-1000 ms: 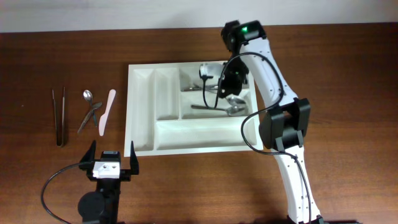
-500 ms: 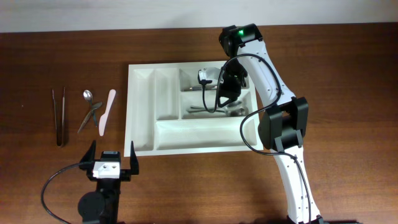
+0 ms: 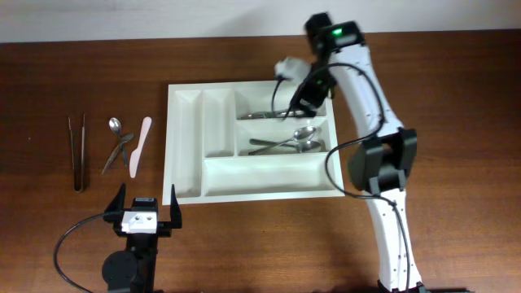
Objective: Pack container
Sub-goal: 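Carry the knife over the tray and release it in the middle compartment, then raise the right gripper away to the upper right of the tray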
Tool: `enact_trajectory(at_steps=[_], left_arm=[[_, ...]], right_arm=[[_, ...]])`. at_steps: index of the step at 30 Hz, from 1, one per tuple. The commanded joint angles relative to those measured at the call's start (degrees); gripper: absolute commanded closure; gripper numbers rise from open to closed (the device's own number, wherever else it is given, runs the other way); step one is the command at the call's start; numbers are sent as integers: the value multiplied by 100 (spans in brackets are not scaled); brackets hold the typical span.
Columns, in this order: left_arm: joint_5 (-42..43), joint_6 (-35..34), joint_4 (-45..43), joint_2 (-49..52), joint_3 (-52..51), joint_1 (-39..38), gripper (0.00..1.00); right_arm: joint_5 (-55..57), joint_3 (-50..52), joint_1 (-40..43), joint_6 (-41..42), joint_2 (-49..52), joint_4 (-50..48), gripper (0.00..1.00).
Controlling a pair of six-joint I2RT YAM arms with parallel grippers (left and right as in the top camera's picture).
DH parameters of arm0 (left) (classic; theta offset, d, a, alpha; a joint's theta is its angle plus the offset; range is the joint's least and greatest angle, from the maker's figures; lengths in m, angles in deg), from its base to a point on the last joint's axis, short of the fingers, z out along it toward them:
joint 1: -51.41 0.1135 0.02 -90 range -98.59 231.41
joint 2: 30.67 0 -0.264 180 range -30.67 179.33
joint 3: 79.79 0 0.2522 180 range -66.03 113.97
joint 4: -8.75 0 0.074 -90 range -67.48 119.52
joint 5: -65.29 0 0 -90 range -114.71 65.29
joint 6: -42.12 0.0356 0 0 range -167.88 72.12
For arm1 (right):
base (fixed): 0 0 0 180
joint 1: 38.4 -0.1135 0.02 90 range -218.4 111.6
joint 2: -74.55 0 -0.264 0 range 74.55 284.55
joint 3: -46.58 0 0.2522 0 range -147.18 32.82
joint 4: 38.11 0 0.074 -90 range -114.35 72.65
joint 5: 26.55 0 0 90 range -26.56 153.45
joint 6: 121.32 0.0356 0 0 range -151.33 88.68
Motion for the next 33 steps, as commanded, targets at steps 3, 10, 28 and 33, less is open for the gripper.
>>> enact_trajectory(at_steps=[3,10,28,33], left_arm=[[83,55,15,-48,-22,31,1],[83,55,17,-48,-22,31,1],[83,55,15,-48,-22,31,1],[-173,52,-640,-48,-22,28,1]], right_arm=[[693,-210,785,2247,15,-168,1],[741,-210,1775,4763,15,-181,1],[691,-210,2452,5707,17,-212,1],[691,-210,2457,5707,17,-212,1]])
